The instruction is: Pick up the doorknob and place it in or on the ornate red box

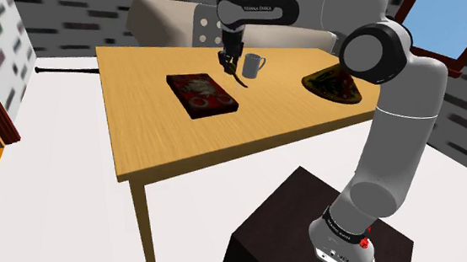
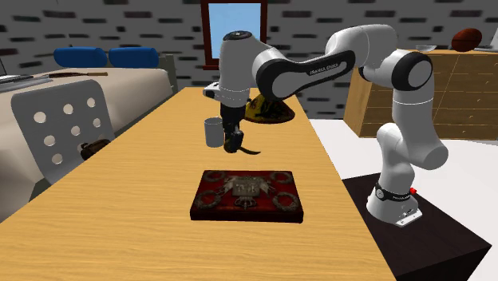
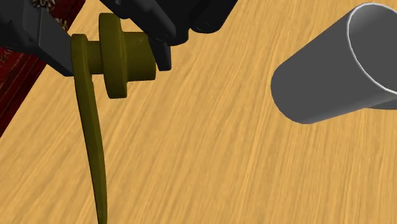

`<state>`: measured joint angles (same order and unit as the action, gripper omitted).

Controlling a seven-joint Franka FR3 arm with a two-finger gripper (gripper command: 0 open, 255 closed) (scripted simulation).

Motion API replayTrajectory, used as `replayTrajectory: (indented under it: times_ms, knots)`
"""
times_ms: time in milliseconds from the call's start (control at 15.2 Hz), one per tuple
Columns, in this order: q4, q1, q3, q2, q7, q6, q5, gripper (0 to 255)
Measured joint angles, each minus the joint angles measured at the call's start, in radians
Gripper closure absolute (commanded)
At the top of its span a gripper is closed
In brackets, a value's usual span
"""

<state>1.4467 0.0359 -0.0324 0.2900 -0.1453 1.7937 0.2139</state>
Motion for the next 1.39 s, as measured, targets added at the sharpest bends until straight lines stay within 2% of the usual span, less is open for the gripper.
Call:
replayTrajectory:
  times_ms: [726, 1188, 1386]
  knots:
    - [-0.178, -0.003, 0.000, 0.024, -0.030, -0.152, -0.005, 255]
    - [-0.312, -0.094, 0.038, 0.093, 0.079, -0.243, 0.012, 255]
    - [-0.416, -0.144, 0.053, 0.155, 0.130, -0.297, 0.021, 255]
